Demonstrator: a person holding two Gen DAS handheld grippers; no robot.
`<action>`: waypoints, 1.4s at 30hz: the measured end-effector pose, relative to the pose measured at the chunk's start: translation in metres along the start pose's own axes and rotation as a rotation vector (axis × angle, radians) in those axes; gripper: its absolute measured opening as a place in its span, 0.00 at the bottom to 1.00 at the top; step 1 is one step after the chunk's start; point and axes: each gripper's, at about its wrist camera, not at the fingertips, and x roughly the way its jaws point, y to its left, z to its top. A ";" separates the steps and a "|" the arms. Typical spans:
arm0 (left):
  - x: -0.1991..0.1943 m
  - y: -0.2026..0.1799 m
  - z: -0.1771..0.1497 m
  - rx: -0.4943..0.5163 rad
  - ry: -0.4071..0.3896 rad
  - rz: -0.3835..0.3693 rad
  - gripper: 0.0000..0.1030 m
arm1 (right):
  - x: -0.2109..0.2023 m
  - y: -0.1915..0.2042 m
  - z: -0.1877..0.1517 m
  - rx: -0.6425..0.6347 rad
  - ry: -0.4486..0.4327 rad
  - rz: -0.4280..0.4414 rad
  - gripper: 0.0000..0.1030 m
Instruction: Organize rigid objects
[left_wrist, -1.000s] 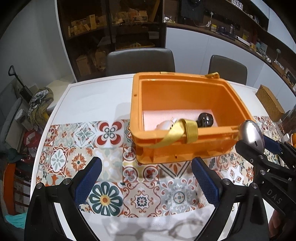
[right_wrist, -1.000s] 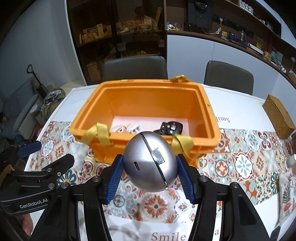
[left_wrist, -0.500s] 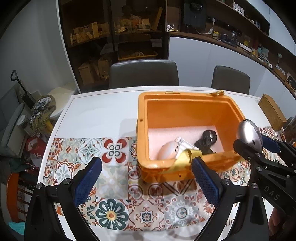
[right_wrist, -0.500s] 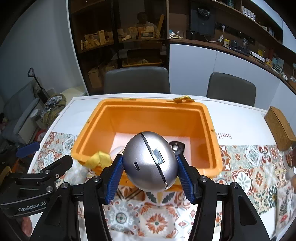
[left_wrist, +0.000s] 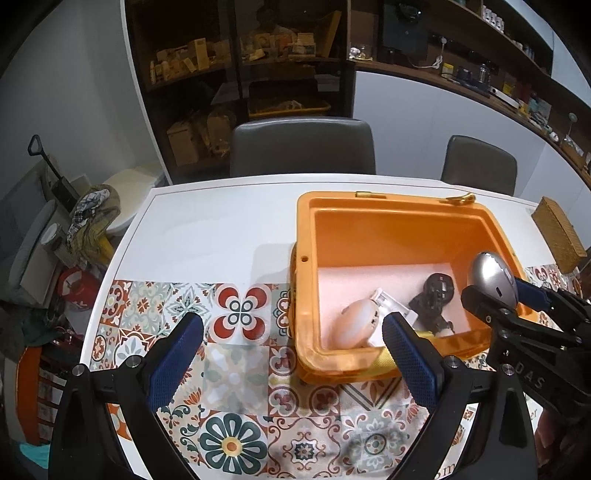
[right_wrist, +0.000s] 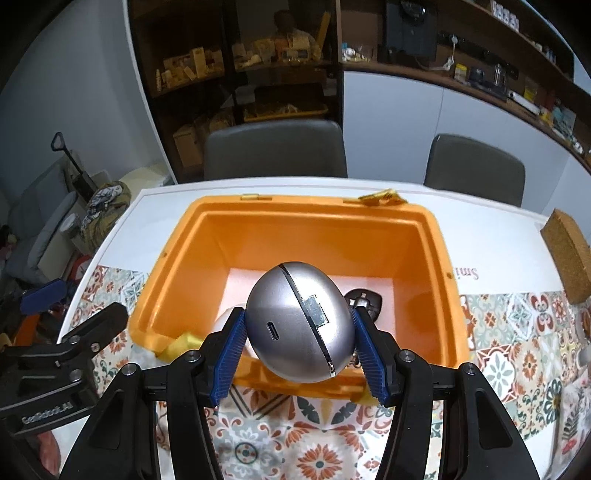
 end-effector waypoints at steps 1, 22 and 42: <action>0.002 0.000 0.000 -0.002 0.002 0.002 0.96 | 0.006 -0.002 0.001 0.008 0.015 -0.003 0.56; 0.021 0.002 -0.003 -0.003 0.030 0.015 0.96 | 0.042 0.004 0.003 -0.008 0.066 -0.020 0.67; -0.039 -0.004 -0.031 0.014 -0.035 -0.034 1.00 | -0.043 -0.012 -0.033 0.043 0.011 -0.059 0.89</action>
